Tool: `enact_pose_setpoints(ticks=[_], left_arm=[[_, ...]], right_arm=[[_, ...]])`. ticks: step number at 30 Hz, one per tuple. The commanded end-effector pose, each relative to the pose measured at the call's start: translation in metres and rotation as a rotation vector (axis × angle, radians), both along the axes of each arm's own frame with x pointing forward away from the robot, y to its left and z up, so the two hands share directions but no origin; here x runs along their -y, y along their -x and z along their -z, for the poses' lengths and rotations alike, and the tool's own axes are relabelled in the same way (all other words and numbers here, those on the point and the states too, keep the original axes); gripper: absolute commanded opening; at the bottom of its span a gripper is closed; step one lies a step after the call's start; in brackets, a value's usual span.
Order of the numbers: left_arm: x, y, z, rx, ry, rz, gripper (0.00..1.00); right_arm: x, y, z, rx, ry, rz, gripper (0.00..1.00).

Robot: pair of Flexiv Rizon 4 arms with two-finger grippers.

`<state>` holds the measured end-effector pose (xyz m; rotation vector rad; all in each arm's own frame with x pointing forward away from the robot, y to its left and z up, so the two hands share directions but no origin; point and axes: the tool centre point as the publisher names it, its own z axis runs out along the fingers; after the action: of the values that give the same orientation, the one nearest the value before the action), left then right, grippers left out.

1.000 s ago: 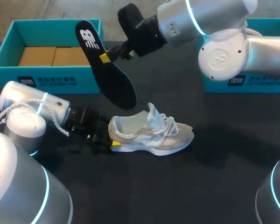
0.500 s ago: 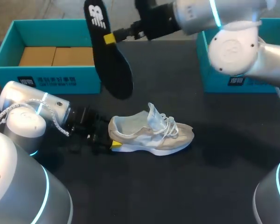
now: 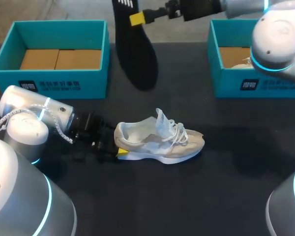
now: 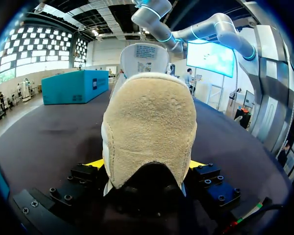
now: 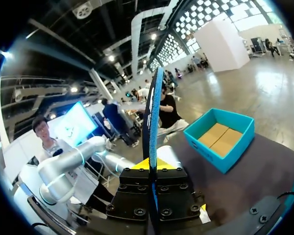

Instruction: Take the shoe out of the shoebox, open the shoe tongue, remove and reinsert the insole, then place the shoe into the shoebox

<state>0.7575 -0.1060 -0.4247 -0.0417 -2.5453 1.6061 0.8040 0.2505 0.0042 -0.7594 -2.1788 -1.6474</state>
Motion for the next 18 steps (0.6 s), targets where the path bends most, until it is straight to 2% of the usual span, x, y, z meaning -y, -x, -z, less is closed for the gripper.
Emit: enact_pose_setpoints(ticks=[1,9,18], left_arm=[[-0.001,0.000,0.002,0.000,-0.002,0.000,0.00],[-0.001,0.000,0.002,0.000,-0.002,0.000,0.00],[-0.001,0.000,0.002,0.000,-0.002,0.000,0.00]], right_arm=[[0.023,0.017,-0.016,0.008,-0.004,0.032,0.00],[0.043,0.048,-0.034,0.058,-0.018,0.051,0.00],[0.054,0.078,-0.032,0.047,-0.026,0.055,0.00]])
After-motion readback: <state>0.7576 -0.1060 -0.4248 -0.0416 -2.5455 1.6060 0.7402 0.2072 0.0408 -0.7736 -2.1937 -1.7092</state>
